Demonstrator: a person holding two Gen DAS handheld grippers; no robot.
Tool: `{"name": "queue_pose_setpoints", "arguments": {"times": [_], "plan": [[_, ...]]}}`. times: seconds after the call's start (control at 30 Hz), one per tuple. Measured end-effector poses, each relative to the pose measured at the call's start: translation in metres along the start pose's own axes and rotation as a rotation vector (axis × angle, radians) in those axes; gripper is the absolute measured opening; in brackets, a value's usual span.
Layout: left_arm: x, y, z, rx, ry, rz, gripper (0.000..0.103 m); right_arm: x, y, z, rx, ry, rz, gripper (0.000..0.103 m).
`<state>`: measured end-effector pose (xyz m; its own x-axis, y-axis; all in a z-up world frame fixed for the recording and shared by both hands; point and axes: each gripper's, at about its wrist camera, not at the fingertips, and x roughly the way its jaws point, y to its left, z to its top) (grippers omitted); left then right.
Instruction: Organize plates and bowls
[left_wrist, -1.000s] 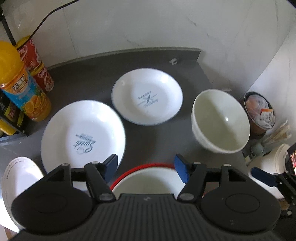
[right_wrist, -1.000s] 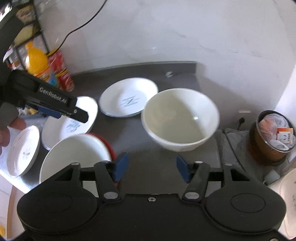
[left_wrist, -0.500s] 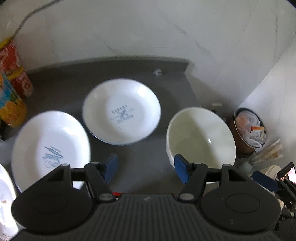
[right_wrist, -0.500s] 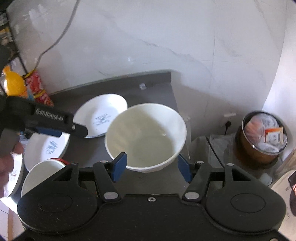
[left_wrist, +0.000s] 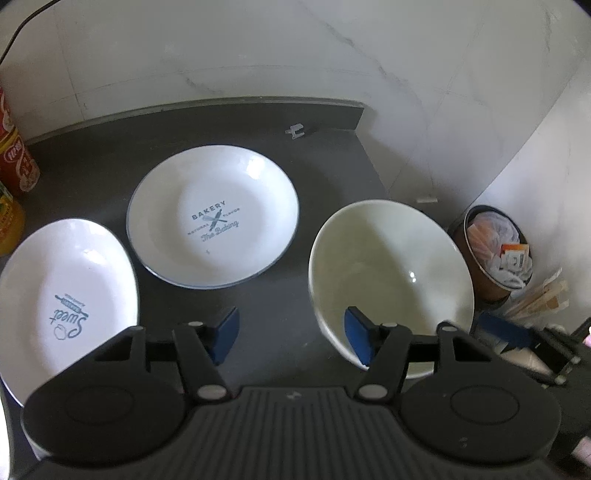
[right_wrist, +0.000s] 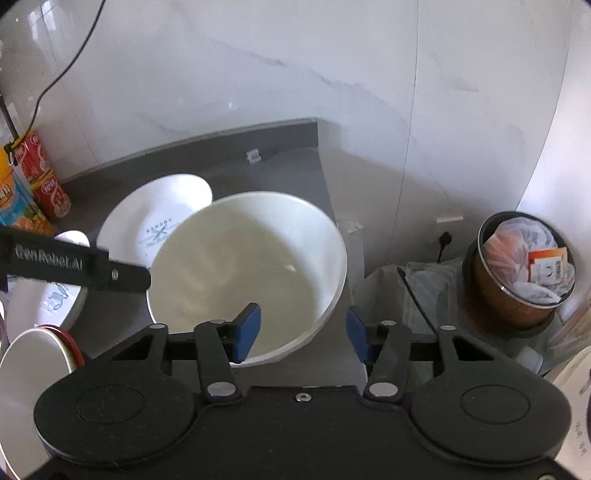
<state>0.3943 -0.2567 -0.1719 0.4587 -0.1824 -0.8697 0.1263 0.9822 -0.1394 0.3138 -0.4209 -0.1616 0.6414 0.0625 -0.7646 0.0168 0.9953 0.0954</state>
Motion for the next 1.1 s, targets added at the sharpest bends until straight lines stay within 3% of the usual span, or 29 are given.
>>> {"name": "queue_pose_setpoints", "arguments": {"times": [0.17, 0.27, 0.33, 0.37, 0.4, 0.5, 1.1], "plan": [[0.011, -0.004, 0.003, 0.006, -0.007, -0.001, 0.054, 0.014, -0.003, -0.003, 0.056, 0.029, -0.010, 0.033], [0.027, -0.006, 0.002, 0.021, 0.007, 0.015, 0.038, 0.017, 0.000, -0.005, 0.047, 0.023, -0.013, 0.029], [0.034, -0.007, -0.002, 0.016, -0.007, -0.014, 0.024, 0.018, 0.004, -0.004, 0.037, 0.019, -0.032, 0.028], [0.037, -0.009, -0.003, 0.005, 0.000, -0.035, 0.012, 0.018, 0.005, -0.003, 0.032, 0.016, -0.042, 0.024], [0.037, -0.010, -0.003, 0.001, 0.005, -0.034, 0.010, 0.017, 0.006, -0.003, 0.029, 0.014, -0.048, 0.022], [0.035, -0.015, -0.004, 0.007, 0.002, 0.010, 0.009, 0.015, 0.006, -0.001, 0.043, 0.015, -0.044, 0.021], [-0.031, 0.012, -0.005, -0.006, -0.055, -0.018, 0.008, -0.040, 0.038, 0.005, 0.015, -0.073, 0.005, 0.021]]}}
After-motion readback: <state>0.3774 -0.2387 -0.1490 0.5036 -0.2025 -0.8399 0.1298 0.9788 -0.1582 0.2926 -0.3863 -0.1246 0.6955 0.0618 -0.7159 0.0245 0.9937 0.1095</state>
